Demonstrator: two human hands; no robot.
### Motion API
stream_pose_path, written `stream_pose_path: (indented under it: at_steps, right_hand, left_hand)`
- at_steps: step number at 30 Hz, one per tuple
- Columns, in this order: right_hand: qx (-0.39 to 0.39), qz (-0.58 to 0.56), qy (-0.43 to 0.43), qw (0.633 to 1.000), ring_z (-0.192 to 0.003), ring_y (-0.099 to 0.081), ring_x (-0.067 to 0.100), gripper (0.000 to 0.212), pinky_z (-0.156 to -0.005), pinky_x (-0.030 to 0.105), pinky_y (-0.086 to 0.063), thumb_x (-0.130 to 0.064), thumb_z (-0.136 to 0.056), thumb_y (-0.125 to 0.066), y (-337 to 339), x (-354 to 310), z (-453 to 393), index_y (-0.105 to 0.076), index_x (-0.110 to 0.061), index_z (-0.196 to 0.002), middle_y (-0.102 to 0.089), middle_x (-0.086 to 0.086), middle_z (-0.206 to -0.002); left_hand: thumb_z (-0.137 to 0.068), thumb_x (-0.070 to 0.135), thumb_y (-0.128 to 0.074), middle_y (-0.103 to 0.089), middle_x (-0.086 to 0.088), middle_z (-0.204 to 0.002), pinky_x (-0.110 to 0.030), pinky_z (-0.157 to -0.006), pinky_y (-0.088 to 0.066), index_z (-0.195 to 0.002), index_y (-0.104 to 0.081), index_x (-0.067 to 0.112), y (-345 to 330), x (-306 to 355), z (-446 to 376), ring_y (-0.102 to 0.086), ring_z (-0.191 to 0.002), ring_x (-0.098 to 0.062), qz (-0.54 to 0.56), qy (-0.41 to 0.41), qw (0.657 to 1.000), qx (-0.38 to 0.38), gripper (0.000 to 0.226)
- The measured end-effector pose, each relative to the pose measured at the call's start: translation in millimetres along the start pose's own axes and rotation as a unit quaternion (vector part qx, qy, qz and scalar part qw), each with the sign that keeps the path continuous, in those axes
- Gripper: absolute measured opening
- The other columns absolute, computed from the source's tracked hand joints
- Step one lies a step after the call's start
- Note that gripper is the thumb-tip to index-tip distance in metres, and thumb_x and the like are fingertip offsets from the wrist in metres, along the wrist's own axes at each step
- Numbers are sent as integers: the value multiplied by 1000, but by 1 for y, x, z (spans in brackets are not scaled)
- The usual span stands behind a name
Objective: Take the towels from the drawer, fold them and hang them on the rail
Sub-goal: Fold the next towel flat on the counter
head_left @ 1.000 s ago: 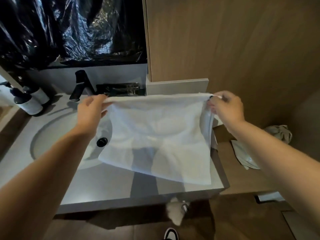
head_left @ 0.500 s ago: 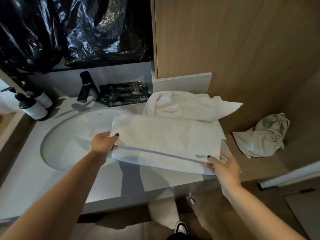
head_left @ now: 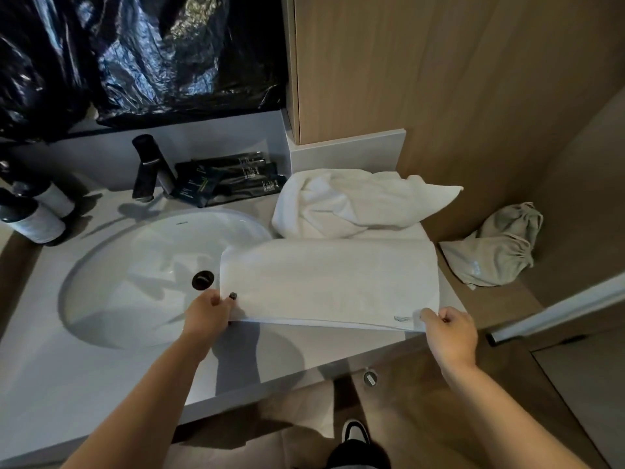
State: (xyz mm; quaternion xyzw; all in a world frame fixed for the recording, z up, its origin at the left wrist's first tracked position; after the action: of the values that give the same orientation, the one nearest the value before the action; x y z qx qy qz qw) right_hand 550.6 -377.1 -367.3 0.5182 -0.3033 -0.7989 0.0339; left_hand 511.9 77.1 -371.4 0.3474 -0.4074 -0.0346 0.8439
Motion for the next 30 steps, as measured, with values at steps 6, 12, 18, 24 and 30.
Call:
stream_pose_path:
  at_steps: [6,12,18,24,30]
  right_hand:
    - [12,51,24,998,-66,-48,26,29,-59,32,-36,-13,-80,-65,6,-2,-5,-47,-1,-61,-56,23,-81]
    - [9,111,55,992,-72,-49,16,27,-66,33,-33,-16,-77,-71,11,-3,-5,-53,0,-64,-51,6,-82]
    - [-15,137,66,988,-75,-49,10,22,-66,32,-31,-16,-77,-72,16,8,-4,-58,-5,-64,-50,0,-85]
    - [-19,108,52,993,-73,-55,15,20,-59,25,-37,-16,-75,-76,17,17,-4,-60,-11,-64,-61,6,-81]
    - [6,149,118,982,-98,-57,31,15,-77,34,-45,-10,-81,-73,20,-8,9,-65,-12,-94,-57,8,-103]
  left_hand:
    - [-96,28,-63,-68,-13,-91,-50,-84,-56,-91,-64,9,1,-6,22,-65,-89,-35,81,-27,995,-49,19]
    - [-97,35,-60,-66,-9,-88,-38,-65,-55,-92,-60,14,0,-12,38,-63,-80,-27,25,-69,996,-49,22]
    - [-98,35,-55,-59,-9,-72,-36,-58,-43,-78,-47,14,0,-28,53,-56,-65,-26,-85,-105,991,8,31]
    - [-98,44,-51,-59,0,-73,-37,-65,-48,-76,-48,22,4,-44,63,-57,-68,-22,-160,-70,984,21,31]
    - [-85,42,-70,-58,-10,-115,-46,-88,-45,-111,-55,13,20,-17,73,-54,-104,-32,-264,-105,947,148,42]
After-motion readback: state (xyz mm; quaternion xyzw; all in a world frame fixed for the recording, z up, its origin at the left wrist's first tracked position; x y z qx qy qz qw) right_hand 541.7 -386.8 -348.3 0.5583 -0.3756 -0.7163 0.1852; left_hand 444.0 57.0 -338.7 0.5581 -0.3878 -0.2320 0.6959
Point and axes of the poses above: each hand's wrist, its own z-axis away from the middle knuckle, its own y-axis out of the back of the hand, x = y × z, the point moved 7 cm from there along -z, towards the middle knuckle
